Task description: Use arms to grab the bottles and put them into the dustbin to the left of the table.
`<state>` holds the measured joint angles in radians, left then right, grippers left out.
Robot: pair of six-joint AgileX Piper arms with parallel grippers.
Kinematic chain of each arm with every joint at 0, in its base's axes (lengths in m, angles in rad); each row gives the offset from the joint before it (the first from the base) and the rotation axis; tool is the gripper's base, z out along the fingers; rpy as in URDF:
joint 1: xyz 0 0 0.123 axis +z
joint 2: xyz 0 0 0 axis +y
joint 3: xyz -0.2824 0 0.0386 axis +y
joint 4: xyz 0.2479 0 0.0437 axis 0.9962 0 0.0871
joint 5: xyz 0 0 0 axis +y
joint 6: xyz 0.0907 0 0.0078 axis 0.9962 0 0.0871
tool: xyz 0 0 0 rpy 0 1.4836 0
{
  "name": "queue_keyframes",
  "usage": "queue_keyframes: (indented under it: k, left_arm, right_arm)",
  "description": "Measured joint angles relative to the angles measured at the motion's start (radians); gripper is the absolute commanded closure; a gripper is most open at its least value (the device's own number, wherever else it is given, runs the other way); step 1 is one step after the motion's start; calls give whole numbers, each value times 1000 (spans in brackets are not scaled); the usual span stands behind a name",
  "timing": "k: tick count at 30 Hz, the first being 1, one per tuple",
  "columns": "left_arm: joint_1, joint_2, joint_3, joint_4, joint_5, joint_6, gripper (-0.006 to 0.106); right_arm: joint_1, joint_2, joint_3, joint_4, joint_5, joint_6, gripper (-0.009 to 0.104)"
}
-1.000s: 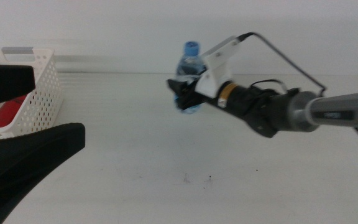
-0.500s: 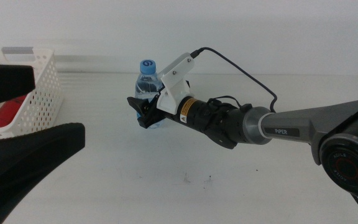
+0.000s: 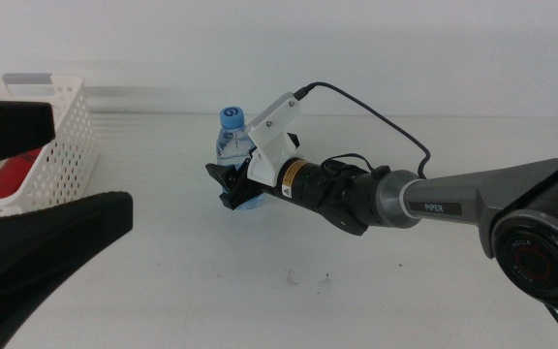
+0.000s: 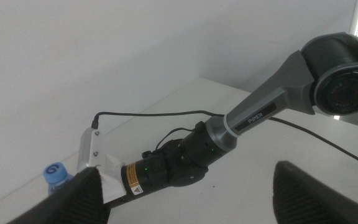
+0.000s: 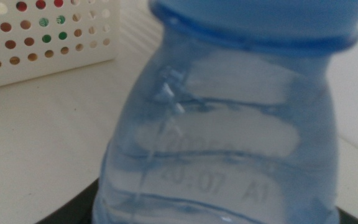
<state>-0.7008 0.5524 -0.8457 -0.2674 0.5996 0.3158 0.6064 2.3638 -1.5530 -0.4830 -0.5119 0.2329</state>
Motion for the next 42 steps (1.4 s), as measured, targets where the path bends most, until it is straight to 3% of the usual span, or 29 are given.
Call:
queue_keyframes:
  k: [3,6,13,18,24,27,34,42]
  left_arm:
    - [0,0,0,0,0,0,7]
    - [0,0,0,0,0,0,7]
    - [0,0,0,0,0,0,7]
    - [0,0,0,0,0,0,7]
    - [0,0,0,0,0,0,7]
    - [0,0,0,0,0,0,7]
    - [0,0,0,0,0,0,7]
    - [0,0,0,0,0,0,7]
  right_arm:
    - [0,3,-5,2,-2,-2,94]
    - [0,5,-5,13,-4,-2,80]
    - [0,5,-6,14,-21,54,2]
    - [0,-41,-6,0,27,117,4]
    - [0,-160,55,-209,92,293,4]
    - [0,-228,143,-267,98,335,4]
    - [-21,-389,333,-281,139,352,4]
    - [-91,-652,458,-272,349,405,4]
